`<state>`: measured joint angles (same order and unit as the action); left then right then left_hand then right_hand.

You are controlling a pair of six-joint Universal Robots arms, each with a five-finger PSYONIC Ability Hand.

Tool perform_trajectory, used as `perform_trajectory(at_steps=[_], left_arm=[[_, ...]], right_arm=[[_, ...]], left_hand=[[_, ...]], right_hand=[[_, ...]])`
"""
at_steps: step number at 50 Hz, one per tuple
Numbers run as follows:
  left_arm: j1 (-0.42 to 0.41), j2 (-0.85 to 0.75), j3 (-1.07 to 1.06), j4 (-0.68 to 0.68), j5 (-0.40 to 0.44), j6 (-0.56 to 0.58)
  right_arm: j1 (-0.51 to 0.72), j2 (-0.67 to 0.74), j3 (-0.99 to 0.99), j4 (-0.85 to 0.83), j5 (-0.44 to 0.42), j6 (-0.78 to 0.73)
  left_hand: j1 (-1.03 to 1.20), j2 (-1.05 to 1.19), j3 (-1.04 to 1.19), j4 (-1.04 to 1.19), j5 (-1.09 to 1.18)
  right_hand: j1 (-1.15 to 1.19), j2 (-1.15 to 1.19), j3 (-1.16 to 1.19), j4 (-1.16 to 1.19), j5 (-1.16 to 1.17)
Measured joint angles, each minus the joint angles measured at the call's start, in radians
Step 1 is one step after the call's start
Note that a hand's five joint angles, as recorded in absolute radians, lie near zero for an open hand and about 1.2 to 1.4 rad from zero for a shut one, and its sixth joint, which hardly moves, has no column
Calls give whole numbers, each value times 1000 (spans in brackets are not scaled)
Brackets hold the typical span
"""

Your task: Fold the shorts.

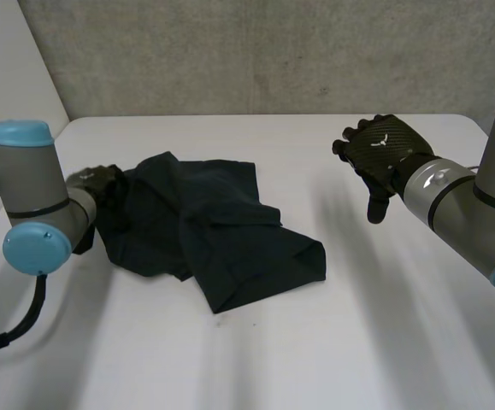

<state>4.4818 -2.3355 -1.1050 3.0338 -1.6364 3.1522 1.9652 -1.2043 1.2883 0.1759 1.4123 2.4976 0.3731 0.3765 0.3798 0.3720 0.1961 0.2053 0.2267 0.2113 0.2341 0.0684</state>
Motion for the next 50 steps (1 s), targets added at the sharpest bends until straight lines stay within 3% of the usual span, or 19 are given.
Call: perform_trajectory(at_steps=[8,11,14,17,24,32,37,44,47,48,50], left_arm=[[9,-32,10,-18,111,-47],[10,-34,9,-17,130,-51],[11,-34,10,-14,137,-52],[10,-29,13,-11,126,-50],[-22,70,-1,38,79,-47],[-114,327,-40,179,67,-55],[-258,411,-54,270,83,-54],[-442,363,-81,297,143,-51],[-496,326,-97,295,169,-49],[-541,290,-115,288,189,-46],[-575,263,-136,270,201,-41]], right_arm=[[0,9,4,-2,-1,-1],[0,11,4,-2,-1,-1],[0,12,5,-2,-1,-2],[1,11,4,-3,-1,-2],[2,-1,-6,-3,2,-2],[-4,-24,-18,-4,2,-1],[-13,-36,-28,-4,11,1],[-17,-48,-34,-6,37,6],[-19,-54,-37,-8,46,9],[-22,-60,-42,-11,57,12],[-27,-64,-45,-15,65,14]], left_hand=[[100,87,83,93,91],[239,235,232,242,241],[753,724,716,731,720],[762,811,804,819,775],[762,815,807,822,775],[762,816,807,822,775],[762,819,811,823,775],[762,819,812,826,775],[709,739,747,760,728],[449,477,479,490,488],[312,340,351,348,348]], right_hand=[[0,0,0,0,0],[0,0,0,0,0],[0,0,0,0,0],[0,0,0,0,0],[0,0,0,0,0],[0,0,0,0,0],[0,0,0,0,0],[0,0,0,0,0],[0,0,0,0,0],[0,0,0,0,0],[0,0,0,0,0]])
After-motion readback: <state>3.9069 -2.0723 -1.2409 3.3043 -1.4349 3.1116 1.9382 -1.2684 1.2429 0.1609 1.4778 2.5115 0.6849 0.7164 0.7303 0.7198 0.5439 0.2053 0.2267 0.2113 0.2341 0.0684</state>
